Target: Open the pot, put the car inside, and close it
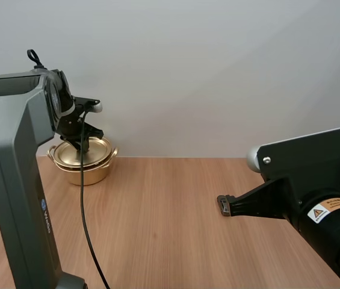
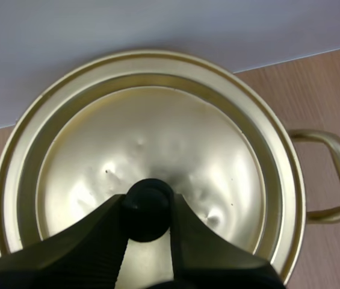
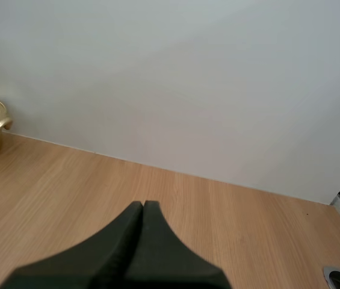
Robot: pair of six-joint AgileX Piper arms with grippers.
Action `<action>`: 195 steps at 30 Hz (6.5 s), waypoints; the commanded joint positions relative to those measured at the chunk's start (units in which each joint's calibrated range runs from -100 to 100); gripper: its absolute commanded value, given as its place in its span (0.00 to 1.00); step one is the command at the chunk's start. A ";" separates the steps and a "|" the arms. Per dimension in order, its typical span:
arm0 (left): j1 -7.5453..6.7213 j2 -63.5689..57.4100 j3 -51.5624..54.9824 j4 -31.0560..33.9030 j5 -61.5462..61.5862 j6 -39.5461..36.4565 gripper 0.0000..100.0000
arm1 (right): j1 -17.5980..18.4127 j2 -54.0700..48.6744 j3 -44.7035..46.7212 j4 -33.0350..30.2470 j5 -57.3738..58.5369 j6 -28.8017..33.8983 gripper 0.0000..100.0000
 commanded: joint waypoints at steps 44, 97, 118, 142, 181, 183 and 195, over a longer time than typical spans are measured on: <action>1.83 -74.94 -0.22 -24.17 10.60 -0.21 0.00 | 0.78 66.08 -19.00 13.81 -10.16 -11.87 0.61; 1.83 -76.55 -0.22 -21.85 12.33 -0.34 0.00 | 0.78 97.80 -23.85 9.58 -15.53 -14.54 0.77; 1.83 -76.55 -0.22 -22.45 11.07 -0.07 0.00 | 0.78 100.30 -27.69 14.29 -20.29 -20.09 0.00; 1.83 -80.81 -0.22 -33.99 8.43 -1.42 0.00 | 16.92 93.95 -44.11 46.99 3.89 -42.15 0.00; 2.11 -88.82 -0.22 -18.92 -9.84 -6.02 0.00 | 25.98 132.08 -89.03 43.41 -14.85 -39.06 0.00; 2.11 -88.82 -0.22 -18.82 -9.17 -6.02 0.00 | 26.50 133.22 -89.16 42.57 -17.92 -39.21 0.00; 2.11 -88.82 4.13 -17.83 -7.26 -6.02 0.00 | 28.48 135.72 -89.16 37.02 -24.31 -40.74 0.00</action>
